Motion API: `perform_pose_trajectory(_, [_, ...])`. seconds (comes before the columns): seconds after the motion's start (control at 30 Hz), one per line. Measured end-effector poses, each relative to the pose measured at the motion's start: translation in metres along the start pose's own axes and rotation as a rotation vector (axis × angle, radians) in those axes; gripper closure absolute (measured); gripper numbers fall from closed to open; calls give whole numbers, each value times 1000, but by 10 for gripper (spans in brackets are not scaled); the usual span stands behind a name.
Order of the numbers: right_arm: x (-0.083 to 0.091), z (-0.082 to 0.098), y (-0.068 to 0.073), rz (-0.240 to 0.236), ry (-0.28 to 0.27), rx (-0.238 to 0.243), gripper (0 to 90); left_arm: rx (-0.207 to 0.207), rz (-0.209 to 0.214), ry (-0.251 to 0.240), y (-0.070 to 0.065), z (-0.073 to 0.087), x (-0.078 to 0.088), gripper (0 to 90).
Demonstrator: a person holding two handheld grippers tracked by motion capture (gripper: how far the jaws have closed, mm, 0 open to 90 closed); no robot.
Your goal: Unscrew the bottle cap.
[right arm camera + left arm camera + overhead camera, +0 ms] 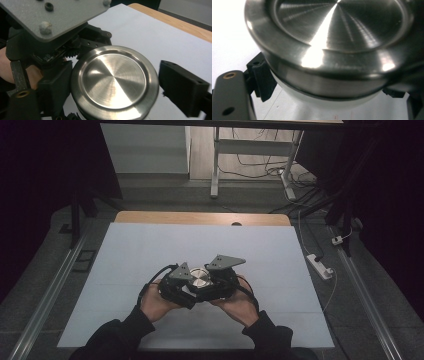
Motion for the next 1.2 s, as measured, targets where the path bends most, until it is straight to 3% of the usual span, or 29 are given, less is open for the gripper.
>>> perform_pose_trajectory(0.1, [-1,0,1,-15,2,7,173,19,-1,-19,-1,-1,-1,159])
perform_pose_trajectory(0.27, [-2,-1,0,-40,-9,29,189,6,22,-22,-1,0,1,158])
perform_pose_trajectory(0.4, [0,-1,-3,-100,-9,53,191,-21,61,-32,-1,0,3,159])
perform_pose_trajectory(0.6, [6,-2,-8,-237,-3,118,192,-79,129,-46,-1,1,7,159])
perform_pose_trajectory(0.63, [6,-2,-8,-237,-3,118,192,-87,145,-52,-1,0,7,159])
perform_pose_trajectory(0.67, [8,-2,-9,-289,0,138,193,-99,164,-55,-2,0,8,158])
perform_pose_trajectory(0.7, [9,-2,-10,-322,1,152,193,-127,210,-64,-3,1,9,158])
perform_pose_trajectory(0.73, [10,-1,-11,-359,-2,169,192,-127,210,-64,-3,1,9,158])
perform_pose_trajectory(0.77, [11,0,-11,-391,-5,191,192,-154,245,-71,-6,1,9,158])
perform_pose_trajectory(0.87, [13,2,-12,-429,-5,204,189,-165,245,-66,-7,0,8,158])
perform_pose_trajectory(0.93, [14,1,-11,-420,6,197,169,-152,225,-61,-7,-1,8,158])
perform_pose_trajectory(1.0, [15,-1,-10,-379,12,191,96,-120,182,-60,-5,-1,9,158])
perform_pose_trajectory(1.03, [18,-5,-8,-332,12,168,57,-107,166,-60,-4,0,10,158])
perform_pose_trajectory(1.07, [19,-7,-7,-301,15,155,43,-71,109,-61,-1,0,11,158])
perform_pose_trajectory(1.1, [19,-7,-7,-301,15,155,43,-71,109,-61,-1,0,11,158])
perform_pose_trajectory(1.17, [19,-9,-5,-231,23,128,18,-32,44,-68,1,0,13,158])
perform_pose_trajectory(1.2, [18,-9,-4,-181,20,85,16,-22,28,-66,2,0,13,158])
Point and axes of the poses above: each handheld gripper's, and its own axes: x roughly backward along the jaws, z roughly out of its underside, y roughly to its left, the point moved 2 cm from there along -x, roughly forward along the jaws, and after that the axes turned 5 degrees about -x, right-handed, at the moved point
